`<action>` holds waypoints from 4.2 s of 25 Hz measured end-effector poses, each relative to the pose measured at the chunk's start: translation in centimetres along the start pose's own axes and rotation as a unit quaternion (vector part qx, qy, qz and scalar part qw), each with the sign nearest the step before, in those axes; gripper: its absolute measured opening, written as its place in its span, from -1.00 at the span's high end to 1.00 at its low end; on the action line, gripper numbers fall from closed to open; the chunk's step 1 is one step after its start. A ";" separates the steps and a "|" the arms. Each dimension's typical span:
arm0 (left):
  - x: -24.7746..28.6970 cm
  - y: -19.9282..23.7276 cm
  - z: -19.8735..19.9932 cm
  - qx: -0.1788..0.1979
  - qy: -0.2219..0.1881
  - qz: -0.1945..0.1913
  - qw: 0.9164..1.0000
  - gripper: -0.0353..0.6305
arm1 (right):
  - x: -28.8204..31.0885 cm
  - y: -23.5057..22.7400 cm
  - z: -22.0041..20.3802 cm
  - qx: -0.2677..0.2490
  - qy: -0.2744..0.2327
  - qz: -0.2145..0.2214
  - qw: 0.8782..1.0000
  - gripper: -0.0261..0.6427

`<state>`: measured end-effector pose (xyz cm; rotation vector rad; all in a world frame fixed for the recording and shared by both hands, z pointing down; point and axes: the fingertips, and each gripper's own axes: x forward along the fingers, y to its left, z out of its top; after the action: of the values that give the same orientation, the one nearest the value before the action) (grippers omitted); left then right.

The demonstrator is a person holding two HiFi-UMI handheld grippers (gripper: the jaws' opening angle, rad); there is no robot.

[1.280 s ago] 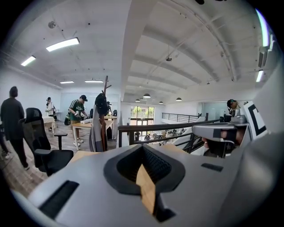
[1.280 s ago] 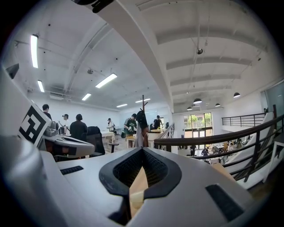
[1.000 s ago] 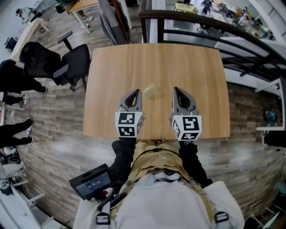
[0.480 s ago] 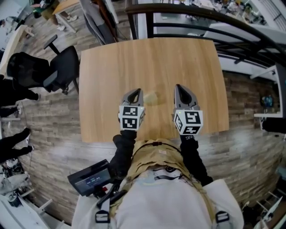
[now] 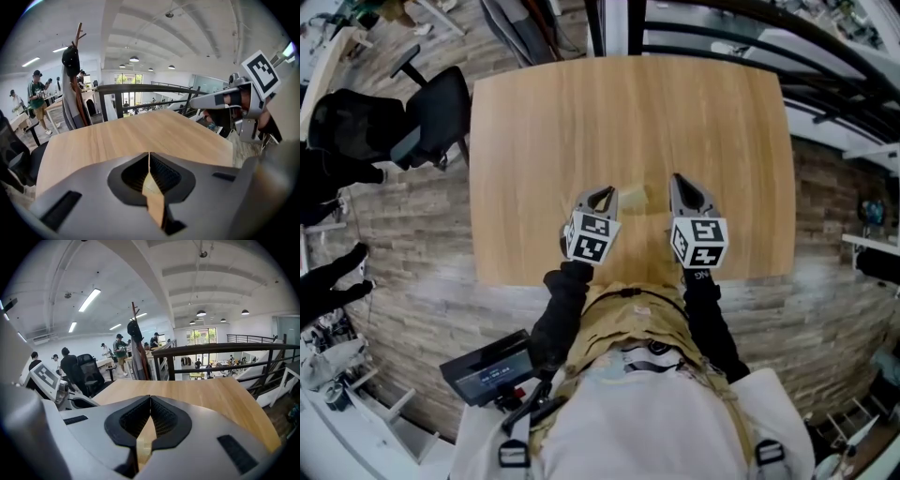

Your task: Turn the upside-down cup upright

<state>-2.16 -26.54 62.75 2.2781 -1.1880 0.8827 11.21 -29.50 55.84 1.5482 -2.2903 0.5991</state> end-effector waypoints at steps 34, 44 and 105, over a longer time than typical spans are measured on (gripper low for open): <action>18.5 2.4 -7.9 0.185 0.234 -0.098 0.949 -0.34 | 6.3 -2.7 -4.9 -0.020 0.113 0.003 0.993 0.86; 16.9 2.4 -4.2 0.129 0.130 -0.083 0.980 -0.21 | 6.1 -2.0 -4.3 -0.028 0.102 0.007 0.994 0.86; -18.6 0.8 17.9 0.004 -0.334 0.108 0.936 0.89 | -12.1 9.5 16.3 -0.129 -0.236 0.031 0.963 0.86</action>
<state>-4.84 -27.45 37.07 2.5747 -1.7330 0.1496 6.38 -24.93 34.45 1.6230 -2.6319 -0.0766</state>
